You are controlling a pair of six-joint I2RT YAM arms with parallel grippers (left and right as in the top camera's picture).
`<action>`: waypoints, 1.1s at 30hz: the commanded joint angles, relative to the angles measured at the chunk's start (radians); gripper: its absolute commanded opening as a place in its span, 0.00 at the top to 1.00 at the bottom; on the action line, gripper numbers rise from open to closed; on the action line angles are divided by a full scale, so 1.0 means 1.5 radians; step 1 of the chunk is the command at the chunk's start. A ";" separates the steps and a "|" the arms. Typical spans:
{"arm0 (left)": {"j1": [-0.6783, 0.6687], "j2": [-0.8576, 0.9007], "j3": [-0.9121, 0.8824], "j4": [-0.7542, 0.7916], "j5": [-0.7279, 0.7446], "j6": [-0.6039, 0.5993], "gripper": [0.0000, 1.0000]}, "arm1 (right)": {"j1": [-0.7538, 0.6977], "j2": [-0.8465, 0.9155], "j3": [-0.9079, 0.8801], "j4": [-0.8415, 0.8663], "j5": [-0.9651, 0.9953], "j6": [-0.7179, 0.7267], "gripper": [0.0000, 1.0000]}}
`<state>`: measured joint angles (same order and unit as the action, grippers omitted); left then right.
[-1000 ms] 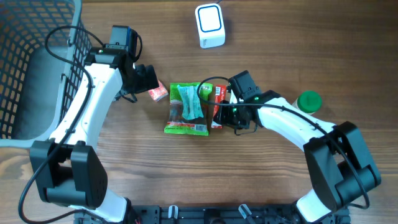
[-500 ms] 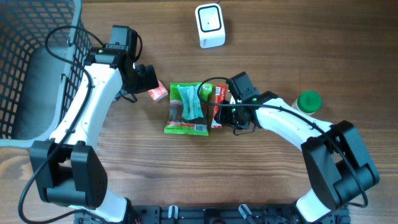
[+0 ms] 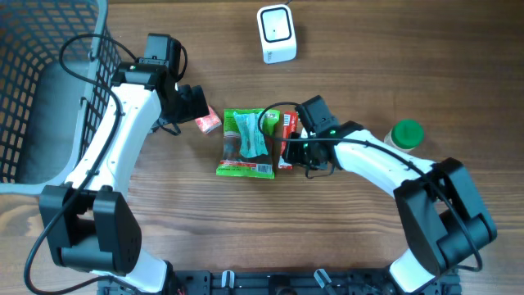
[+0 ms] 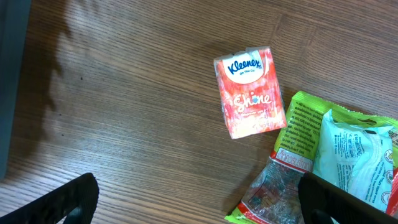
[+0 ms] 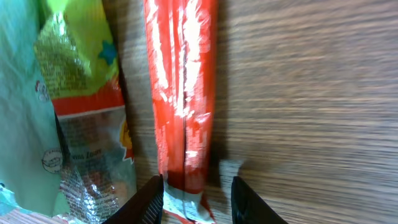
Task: Scan the item barcode
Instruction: 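Lift red snack stick with right gripper up to white scanner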
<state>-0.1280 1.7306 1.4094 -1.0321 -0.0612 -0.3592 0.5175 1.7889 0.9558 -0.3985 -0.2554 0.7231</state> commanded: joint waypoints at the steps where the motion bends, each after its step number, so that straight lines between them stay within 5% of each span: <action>1: 0.001 -0.009 0.009 0.000 0.001 0.008 0.00 | 0.015 0.026 -0.006 0.011 0.019 0.030 0.68; 4: 0.001 -0.009 0.009 0.000 0.001 0.008 0.00 | 0.015 0.027 -0.006 0.008 0.027 0.043 0.73; 6: 0.001 -0.009 0.009 0.000 0.001 0.008 0.00 | 0.015 0.027 -0.006 0.007 0.028 0.043 0.91; 8: 0.001 -0.009 0.009 0.000 0.001 0.008 0.00 | 0.012 0.026 -0.006 0.008 0.027 0.033 0.96; 12: 0.001 -0.009 0.009 0.000 0.001 0.008 0.00 | -0.062 -0.047 -0.004 -0.042 -0.065 -0.157 0.96; 15: 0.001 -0.009 0.009 0.000 0.001 0.008 0.00 | -0.144 -0.147 -0.004 -0.119 -0.245 -0.392 0.96; 21: 0.001 -0.009 0.009 0.000 0.001 0.008 0.00 | -0.219 -0.399 -0.004 -0.319 -0.298 -0.721 0.96; 25: 0.001 -0.009 0.009 0.000 0.001 0.008 0.00 | -0.219 -0.497 -0.004 -0.339 -0.389 -0.742 0.96; 33: 0.001 -0.009 0.009 0.000 0.001 0.008 0.00 | -0.219 -0.488 0.006 -0.371 -0.397 -0.742 0.96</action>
<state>-0.1280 1.7306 1.4094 -1.0321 -0.0612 -0.3592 0.1917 1.0519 0.9524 -0.9543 -0.8127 -0.3660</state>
